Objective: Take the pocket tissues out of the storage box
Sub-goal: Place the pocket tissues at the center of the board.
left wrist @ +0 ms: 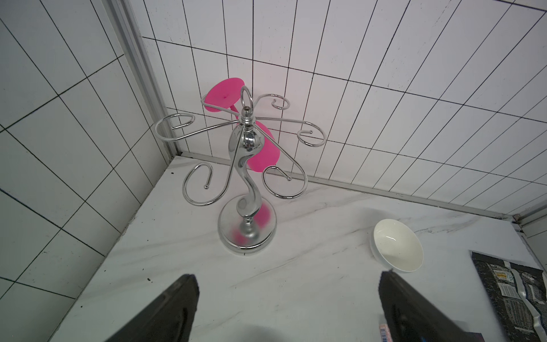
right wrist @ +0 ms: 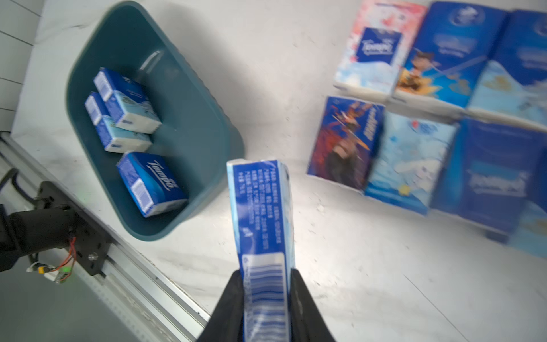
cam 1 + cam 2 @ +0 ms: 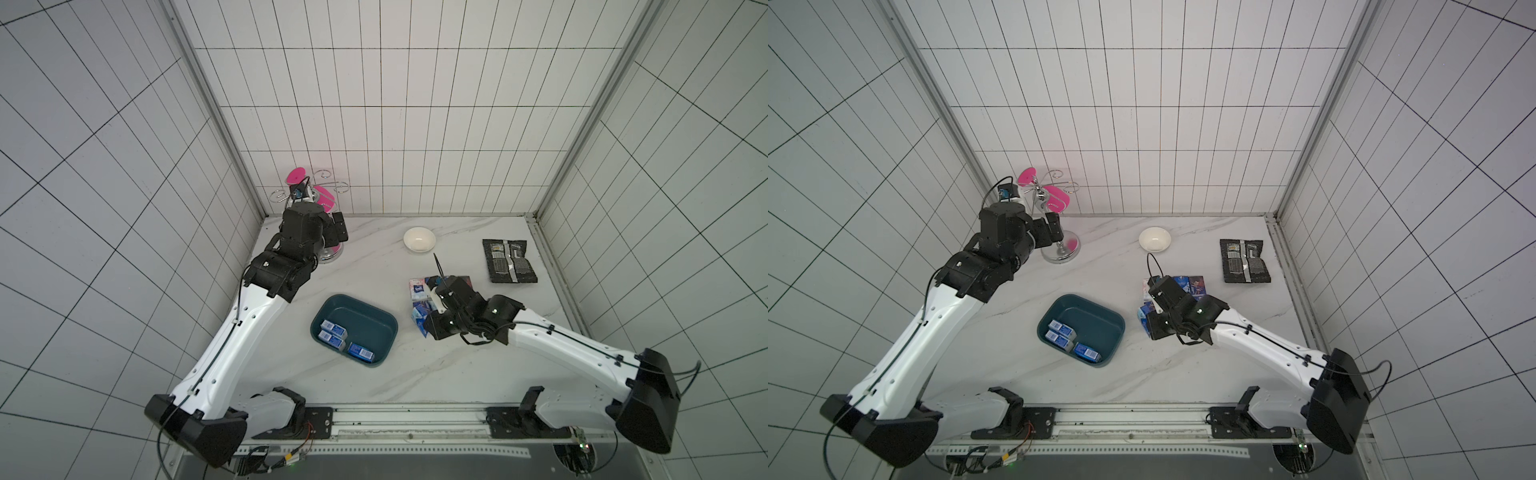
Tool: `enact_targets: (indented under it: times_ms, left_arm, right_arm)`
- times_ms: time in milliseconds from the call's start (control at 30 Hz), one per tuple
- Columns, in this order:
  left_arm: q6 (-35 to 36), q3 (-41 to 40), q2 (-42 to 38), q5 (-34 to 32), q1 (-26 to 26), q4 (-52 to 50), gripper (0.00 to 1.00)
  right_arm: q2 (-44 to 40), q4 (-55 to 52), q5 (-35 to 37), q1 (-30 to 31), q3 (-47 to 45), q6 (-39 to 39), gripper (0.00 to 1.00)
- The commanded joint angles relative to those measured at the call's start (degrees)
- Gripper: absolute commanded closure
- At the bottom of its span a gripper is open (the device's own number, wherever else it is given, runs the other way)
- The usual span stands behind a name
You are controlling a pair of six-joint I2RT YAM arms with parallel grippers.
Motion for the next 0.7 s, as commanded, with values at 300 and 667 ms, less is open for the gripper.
enact_targets:
  times_ms: [300, 667]
  left_arm:
    - [-1.06, 2.62, 3.5, 0.68, -3.69, 3.34, 0.02]
    - [-0.14, 1.71, 2.92, 0.33, -3.53, 3.35, 0.02]
  right_arm:
    - [-2.85, -17.21, 12.91, -1.59, -7.02, 6.87, 0.77]
    - [8.85, -10.48, 16.27, -0.45, -8.67, 9.33, 0.71]
